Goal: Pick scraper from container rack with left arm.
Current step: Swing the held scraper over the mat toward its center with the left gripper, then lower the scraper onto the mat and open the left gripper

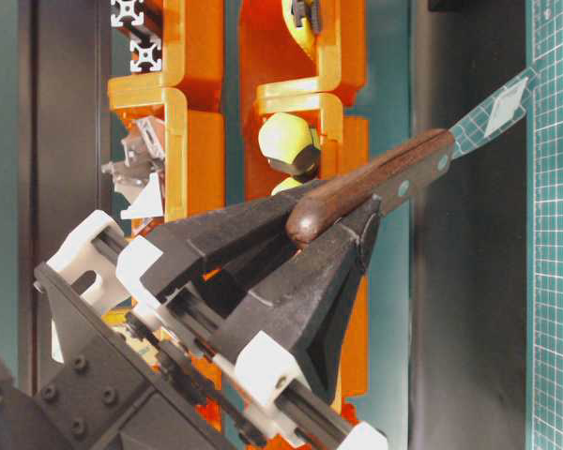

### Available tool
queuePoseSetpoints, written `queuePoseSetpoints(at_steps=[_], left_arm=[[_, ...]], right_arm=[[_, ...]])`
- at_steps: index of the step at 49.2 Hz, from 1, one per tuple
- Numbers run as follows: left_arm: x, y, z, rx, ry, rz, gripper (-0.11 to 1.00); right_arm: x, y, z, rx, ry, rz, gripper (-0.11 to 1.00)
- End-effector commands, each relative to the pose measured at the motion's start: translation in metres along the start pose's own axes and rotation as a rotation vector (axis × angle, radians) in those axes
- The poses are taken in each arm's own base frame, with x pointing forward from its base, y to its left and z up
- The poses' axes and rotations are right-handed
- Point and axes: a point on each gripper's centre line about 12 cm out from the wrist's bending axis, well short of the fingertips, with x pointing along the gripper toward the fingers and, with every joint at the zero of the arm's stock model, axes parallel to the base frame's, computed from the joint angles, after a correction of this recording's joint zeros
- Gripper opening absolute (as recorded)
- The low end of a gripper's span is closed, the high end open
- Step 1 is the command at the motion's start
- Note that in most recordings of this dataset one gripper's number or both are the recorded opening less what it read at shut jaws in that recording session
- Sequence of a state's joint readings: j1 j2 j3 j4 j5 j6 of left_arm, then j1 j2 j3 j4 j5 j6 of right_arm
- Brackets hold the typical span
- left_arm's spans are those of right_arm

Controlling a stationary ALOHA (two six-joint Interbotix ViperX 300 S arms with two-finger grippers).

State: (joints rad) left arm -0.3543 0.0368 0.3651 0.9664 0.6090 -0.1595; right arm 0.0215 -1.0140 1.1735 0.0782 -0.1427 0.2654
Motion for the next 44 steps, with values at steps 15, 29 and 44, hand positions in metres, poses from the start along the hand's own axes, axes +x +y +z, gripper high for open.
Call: queuePoseSetpoints(at_steps=[15, 29, 44], left_arm=[[-0.005, 0.015, -0.005, -0.024, -0.006, 0.027, 0.2], [-0.005, 0.015, -0.005, -0.095, -0.013, 0.024, 0.2], [-0.006, 0.014, -0.007, -0.137, -0.001, 0.023, 0.58]], right_arm=[[0.0, -0.005, 0.011, 0.004, -0.03, -0.034, 0.0], [-0.004, -0.004, 0.012, 0.004, -0.025, -0.033, 0.0], [-0.006, -0.008, 0.008, 0.012, 0.018, -0.059, 0.0]])
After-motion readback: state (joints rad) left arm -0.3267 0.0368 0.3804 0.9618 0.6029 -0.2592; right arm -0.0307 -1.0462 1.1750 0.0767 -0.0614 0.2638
